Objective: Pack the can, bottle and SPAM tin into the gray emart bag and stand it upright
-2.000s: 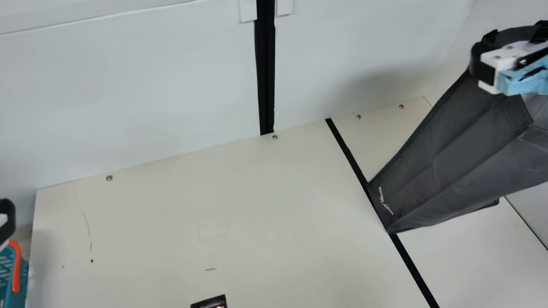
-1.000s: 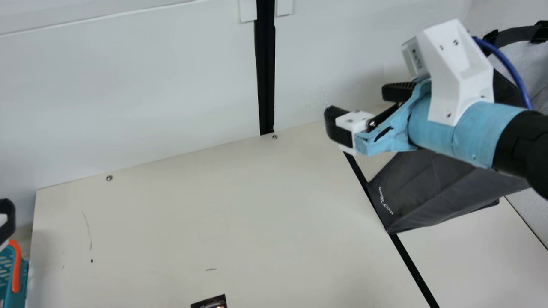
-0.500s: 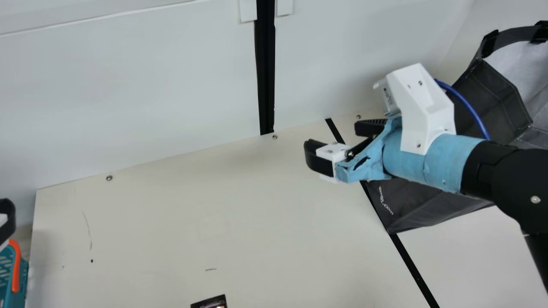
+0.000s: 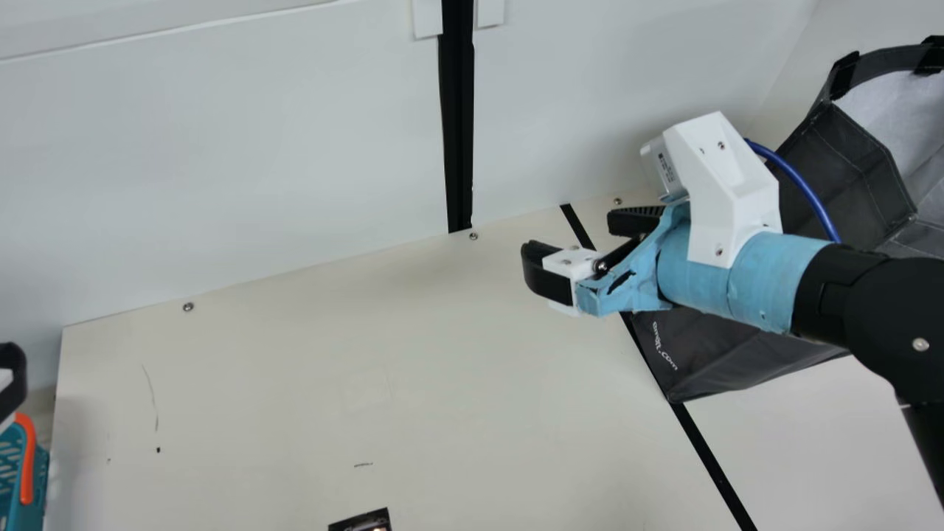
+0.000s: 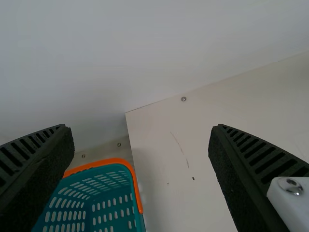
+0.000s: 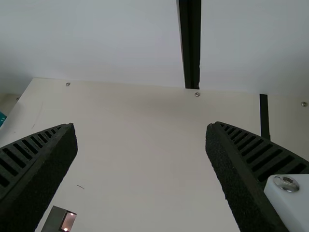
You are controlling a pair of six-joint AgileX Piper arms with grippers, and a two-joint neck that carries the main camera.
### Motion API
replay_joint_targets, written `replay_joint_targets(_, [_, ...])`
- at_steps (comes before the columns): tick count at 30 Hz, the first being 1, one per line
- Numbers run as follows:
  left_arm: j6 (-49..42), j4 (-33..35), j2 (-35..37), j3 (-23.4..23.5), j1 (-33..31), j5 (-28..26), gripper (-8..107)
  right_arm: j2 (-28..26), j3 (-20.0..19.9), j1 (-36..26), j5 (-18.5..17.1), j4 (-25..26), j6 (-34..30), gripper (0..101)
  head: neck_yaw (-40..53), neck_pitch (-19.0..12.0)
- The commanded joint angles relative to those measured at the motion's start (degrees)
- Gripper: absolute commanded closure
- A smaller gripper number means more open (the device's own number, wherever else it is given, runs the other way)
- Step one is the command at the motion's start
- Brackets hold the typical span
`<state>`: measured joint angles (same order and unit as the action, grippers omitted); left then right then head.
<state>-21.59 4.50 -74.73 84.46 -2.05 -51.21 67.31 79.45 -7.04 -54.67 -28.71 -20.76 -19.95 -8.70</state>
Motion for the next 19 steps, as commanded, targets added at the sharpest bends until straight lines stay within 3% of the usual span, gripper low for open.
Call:
replay_joint_targets(1, [0.00,0.00,0.00,0.00,0.00,0.00,9,0.00,0.00,0.00,0.00,0.00,0.00,6,-0.05,-1.30])
replay_joint_targets(19, [0.00,0.00,0.00,0.00,0.00,0.00,9,0.00,0.00,0.00,0.18,0.00,0.00,6,-0.05,-1.30])
